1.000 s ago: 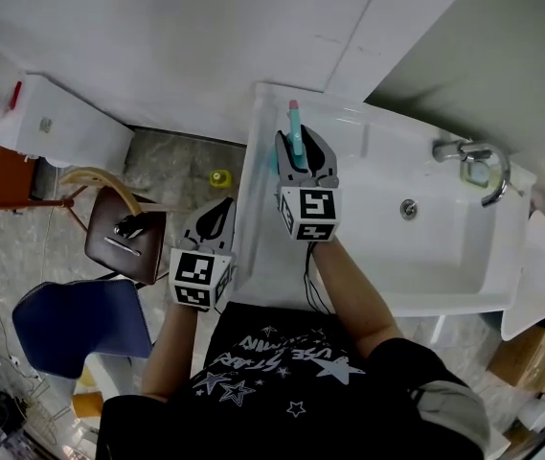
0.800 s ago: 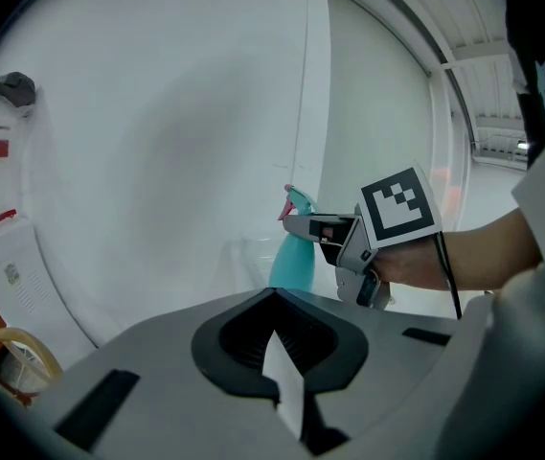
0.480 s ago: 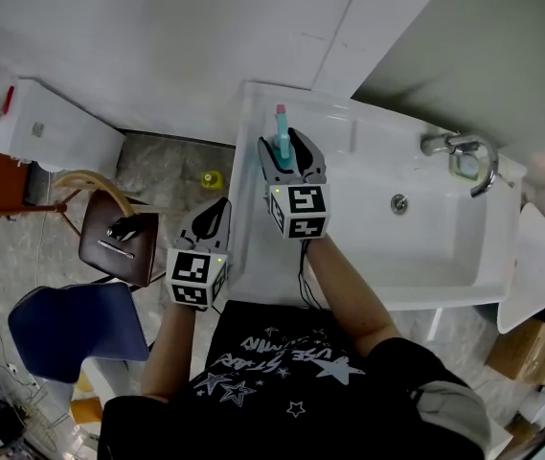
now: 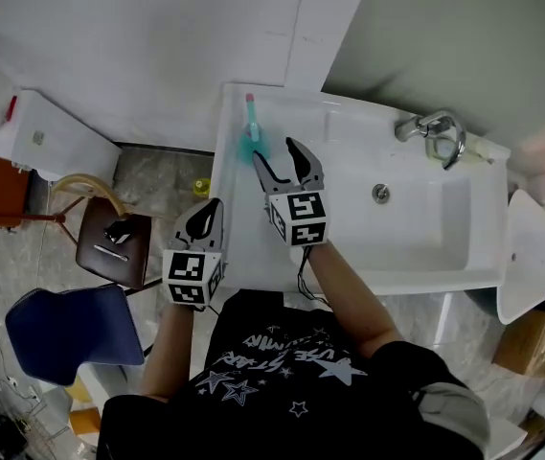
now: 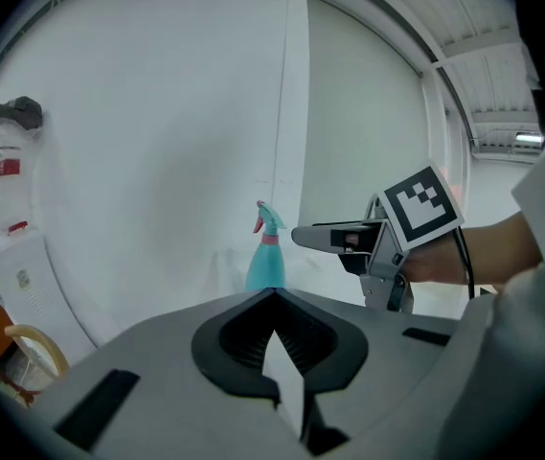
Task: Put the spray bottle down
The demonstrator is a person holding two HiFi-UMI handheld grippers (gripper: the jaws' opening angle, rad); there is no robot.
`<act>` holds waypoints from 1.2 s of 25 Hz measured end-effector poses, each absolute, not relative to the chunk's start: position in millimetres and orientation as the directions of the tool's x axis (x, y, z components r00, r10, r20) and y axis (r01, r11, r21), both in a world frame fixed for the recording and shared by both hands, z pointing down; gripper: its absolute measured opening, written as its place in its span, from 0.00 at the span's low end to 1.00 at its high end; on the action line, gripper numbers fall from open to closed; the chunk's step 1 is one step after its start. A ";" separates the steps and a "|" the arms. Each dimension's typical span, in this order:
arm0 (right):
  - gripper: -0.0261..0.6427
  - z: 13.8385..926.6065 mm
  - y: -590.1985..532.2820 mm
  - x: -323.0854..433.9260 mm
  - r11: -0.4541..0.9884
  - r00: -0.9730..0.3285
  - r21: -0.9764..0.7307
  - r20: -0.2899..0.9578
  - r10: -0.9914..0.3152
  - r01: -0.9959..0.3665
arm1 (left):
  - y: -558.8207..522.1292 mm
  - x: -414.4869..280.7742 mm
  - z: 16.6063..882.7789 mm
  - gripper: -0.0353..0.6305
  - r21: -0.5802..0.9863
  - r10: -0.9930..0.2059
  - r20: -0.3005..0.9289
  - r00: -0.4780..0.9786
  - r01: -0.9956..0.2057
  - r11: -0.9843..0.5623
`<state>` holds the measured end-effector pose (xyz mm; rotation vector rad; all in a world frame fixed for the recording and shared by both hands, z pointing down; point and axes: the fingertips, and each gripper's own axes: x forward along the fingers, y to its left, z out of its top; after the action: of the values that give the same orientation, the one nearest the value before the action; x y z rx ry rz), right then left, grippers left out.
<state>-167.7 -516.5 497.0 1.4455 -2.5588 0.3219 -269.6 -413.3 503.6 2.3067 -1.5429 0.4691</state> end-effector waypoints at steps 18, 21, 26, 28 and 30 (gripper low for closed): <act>0.18 454.3 -347.9 78.1 0.341 -0.354 -0.094 0.249 -0.901 -0.935 | -274.9 -102.1 466.4 0.08 0.037 -0.826 0.372 0.425 -0.895 -0.444; 0.12 453.9 -319.0 115.5 0.323 -0.337 -0.098 0.249 -0.908 -0.941 | -245.3 -71.3 463.8 0.08 0.032 -0.821 0.370 0.435 -0.889 -0.457; 0.06 455.2 -266.5 169.1 0.303 -0.326 -0.128 0.241 -0.914 -0.944 | -193.6 -28.9 465.7 0.08 0.027 -0.816 0.380 0.436 -0.887 -0.461; 0.06 456.2 -243.7 188.9 0.297 -0.321 -0.131 0.242 -0.916 -0.946 | -172.1 -12.7 465.5 0.08 0.023 -0.817 0.382 0.432 -0.888 -0.459; 0.06 456.2 -221.1 207.2 0.295 -0.318 -0.127 0.240 -0.917 -0.947 | -150.5 1.9 463.0 0.08 0.019 -0.822 0.377 0.426 -0.891 -0.453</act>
<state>207.2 -221.1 456.2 1.7581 -2.4276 0.3731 1.9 -150.5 463.0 2.4635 -1.5044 0.4675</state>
